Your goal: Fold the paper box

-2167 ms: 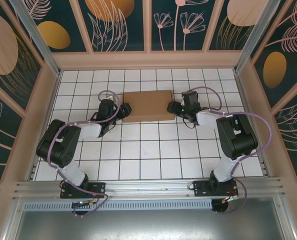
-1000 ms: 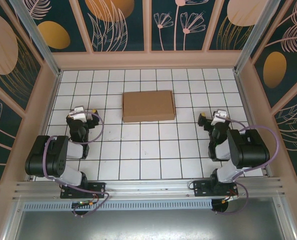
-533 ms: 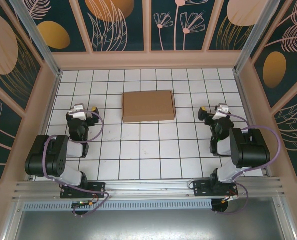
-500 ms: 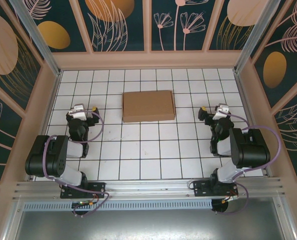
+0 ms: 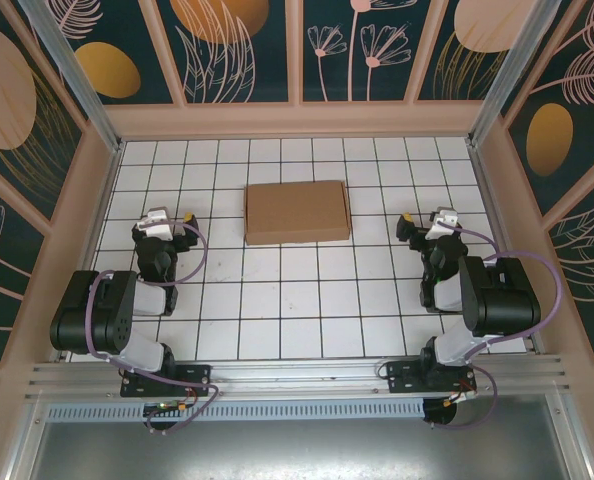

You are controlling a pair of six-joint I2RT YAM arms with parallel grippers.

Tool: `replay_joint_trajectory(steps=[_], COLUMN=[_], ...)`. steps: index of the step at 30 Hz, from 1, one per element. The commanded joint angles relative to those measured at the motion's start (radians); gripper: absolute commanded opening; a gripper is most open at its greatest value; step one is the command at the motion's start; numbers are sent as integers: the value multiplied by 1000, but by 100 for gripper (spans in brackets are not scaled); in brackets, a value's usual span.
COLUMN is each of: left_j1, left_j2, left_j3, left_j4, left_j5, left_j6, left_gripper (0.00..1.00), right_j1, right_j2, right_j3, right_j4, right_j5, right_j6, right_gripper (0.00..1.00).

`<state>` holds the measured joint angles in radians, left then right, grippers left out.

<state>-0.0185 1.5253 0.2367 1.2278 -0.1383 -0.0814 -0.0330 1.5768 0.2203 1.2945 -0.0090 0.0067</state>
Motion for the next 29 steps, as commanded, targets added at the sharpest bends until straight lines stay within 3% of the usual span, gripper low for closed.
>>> replay_joint_trajectory(steps=[1,29], left_j1=[6,6], left_j2=[-7,-6], left_j3=[1,2], left_j4=[42,41], left_j5=[9,10], left_j6=[11,12], left_gripper=[99,99], right_j1=[1,7], right_j2=[-14,-16], right_j3=[-2,-2], right_j4=[28,28], right_j5=[1,6], right_j6=[6,1], right_gripper=[99,99])
